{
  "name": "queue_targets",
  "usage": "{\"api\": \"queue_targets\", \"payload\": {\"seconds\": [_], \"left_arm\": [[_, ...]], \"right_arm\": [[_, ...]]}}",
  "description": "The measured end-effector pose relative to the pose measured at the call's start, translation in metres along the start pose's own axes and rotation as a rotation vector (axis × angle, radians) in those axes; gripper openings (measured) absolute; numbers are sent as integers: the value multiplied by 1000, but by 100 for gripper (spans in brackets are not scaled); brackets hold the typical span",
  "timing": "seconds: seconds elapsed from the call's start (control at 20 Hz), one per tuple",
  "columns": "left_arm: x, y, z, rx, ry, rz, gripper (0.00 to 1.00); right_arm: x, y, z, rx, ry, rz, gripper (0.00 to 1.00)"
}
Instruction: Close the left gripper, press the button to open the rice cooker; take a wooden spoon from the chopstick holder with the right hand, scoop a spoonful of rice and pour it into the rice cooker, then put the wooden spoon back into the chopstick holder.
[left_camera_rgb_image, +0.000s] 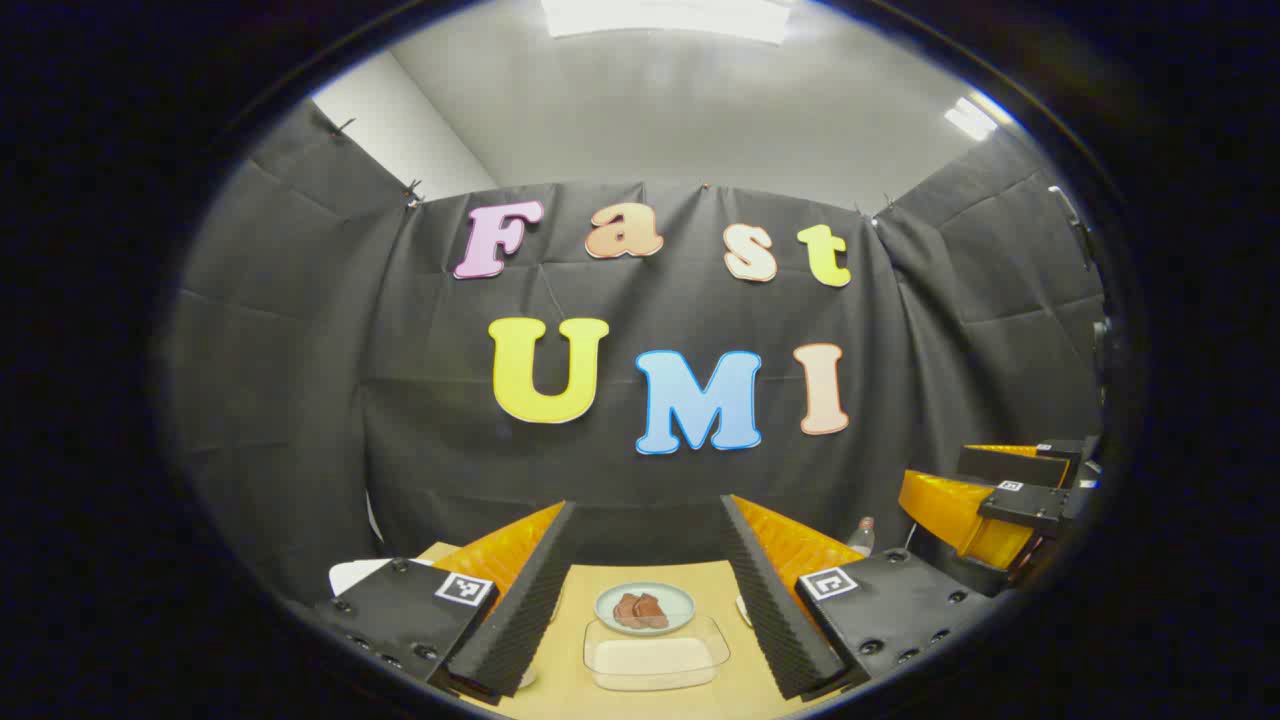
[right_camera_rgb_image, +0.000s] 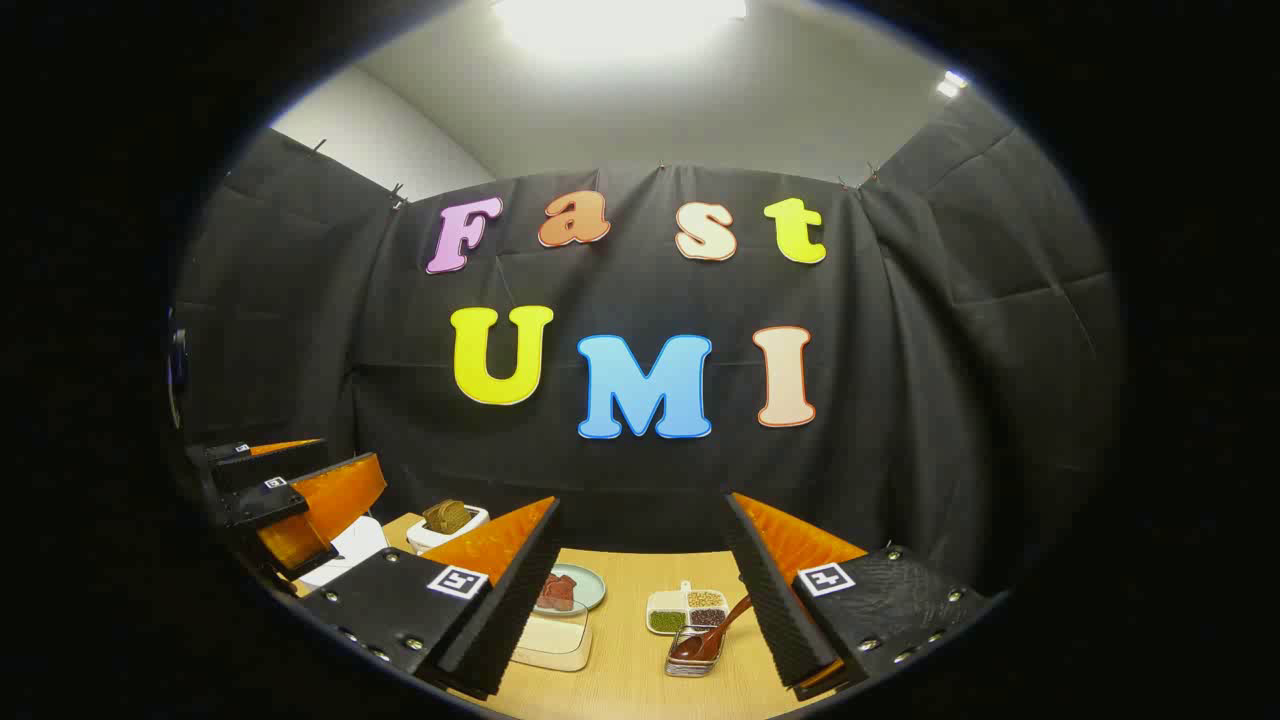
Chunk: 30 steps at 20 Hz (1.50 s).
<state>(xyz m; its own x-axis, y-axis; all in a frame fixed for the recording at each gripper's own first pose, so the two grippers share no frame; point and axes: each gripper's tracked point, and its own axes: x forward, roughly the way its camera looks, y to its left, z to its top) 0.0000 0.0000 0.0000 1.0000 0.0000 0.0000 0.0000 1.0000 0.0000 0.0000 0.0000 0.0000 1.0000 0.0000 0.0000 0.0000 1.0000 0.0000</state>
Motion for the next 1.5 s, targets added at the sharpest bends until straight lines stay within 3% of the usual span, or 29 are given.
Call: {"api": "queue_targets", "payload": {"seconds": [0.15,0.4,0.55,0.6,0.7,0.8,0.9,0.95,1.0,1.1,1.15,1.45,1.5], "left_arm": [[-3,-1,4,1,-20,-7,92],[-2,-6,0,-3,-21,-35,100],[-1,-2,-5,-17,-3,-30,100],[0,-2,-5,-27,-1,-29,96],[1,0,-6,-38,-4,-23,100],[3,2,-5,-51,-5,-20,96],[5,6,-10,-52,3,-16,100],[7,8,-10,-48,6,-13,96],[9,10,-12,-44,10,-11,100],[10,12,-13,-39,14,-10,96],[11,13,-13,-34,15,-10,100],[17,35,-36,-22,68,2,87],[18,42,-43,-31,84,7,76]], "right_arm": [[2,-3,-1,0,2,-6,96],[3,-6,-1,8,1,-8,97],[6,-7,-2,8,0,-6,96],[6,-7,-2,8,0,-5,97],[8,-9,-4,6,3,-7,97],[8,-11,-5,8,3,-9,97],[10,-12,-6,11,4,-10,97],[11,-12,-8,11,5,-10,97],[12,-12,-8,12,6,-10,97],[12,-12,-9,15,12,-10,97],[12,-11,-11,17,15,-8,97],[16,-10,-22,21,39,-8,97],[16,-10,-24,21,43,-8,97]]}}
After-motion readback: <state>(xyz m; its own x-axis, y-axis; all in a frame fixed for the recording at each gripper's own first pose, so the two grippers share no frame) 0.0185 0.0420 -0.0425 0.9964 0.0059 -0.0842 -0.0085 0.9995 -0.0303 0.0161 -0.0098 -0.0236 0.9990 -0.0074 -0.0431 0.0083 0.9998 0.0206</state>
